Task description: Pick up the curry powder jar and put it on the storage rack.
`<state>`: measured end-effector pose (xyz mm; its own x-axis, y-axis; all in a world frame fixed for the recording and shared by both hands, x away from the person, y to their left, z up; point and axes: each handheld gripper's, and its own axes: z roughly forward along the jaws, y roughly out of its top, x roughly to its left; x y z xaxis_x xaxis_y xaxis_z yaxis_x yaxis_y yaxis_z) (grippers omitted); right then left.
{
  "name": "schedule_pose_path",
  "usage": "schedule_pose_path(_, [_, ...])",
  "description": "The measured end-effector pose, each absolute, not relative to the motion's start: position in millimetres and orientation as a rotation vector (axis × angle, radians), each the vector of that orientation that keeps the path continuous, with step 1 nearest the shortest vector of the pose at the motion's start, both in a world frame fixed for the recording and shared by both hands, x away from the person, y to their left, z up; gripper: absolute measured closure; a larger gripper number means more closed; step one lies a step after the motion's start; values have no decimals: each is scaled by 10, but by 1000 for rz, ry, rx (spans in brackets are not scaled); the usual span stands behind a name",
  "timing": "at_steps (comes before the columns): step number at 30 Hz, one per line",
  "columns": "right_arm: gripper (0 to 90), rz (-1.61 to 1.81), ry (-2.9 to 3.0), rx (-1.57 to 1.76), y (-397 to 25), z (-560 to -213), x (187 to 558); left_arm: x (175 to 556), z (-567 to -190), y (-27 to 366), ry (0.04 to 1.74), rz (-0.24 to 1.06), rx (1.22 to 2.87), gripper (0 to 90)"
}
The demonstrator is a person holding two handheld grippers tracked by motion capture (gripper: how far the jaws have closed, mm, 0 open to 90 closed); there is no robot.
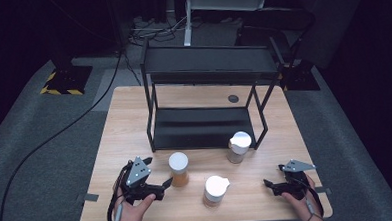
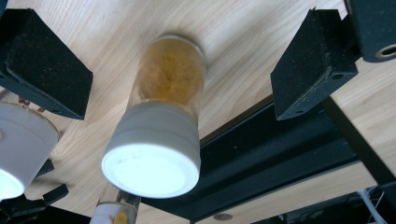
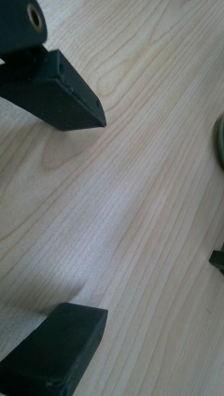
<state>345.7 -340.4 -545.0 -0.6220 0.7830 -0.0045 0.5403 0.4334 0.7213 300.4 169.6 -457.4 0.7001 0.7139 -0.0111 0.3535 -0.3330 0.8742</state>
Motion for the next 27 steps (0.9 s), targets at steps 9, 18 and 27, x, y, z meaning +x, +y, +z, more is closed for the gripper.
schedule_pose_path(9, [74,999,2352,1133,-3404,-5450,3457,3090,-4575,1585,794,453,1944,54])
schedule_pose_path(18, [74,999,2352,1133,-3403,-5450,3456,3160,-4589,1503,773,445,1944,54])
schedule_pose_path(27, [80,999,2347,1137,-3404,-5450,3443,3252,-4628,1400,761,432,1937,62])
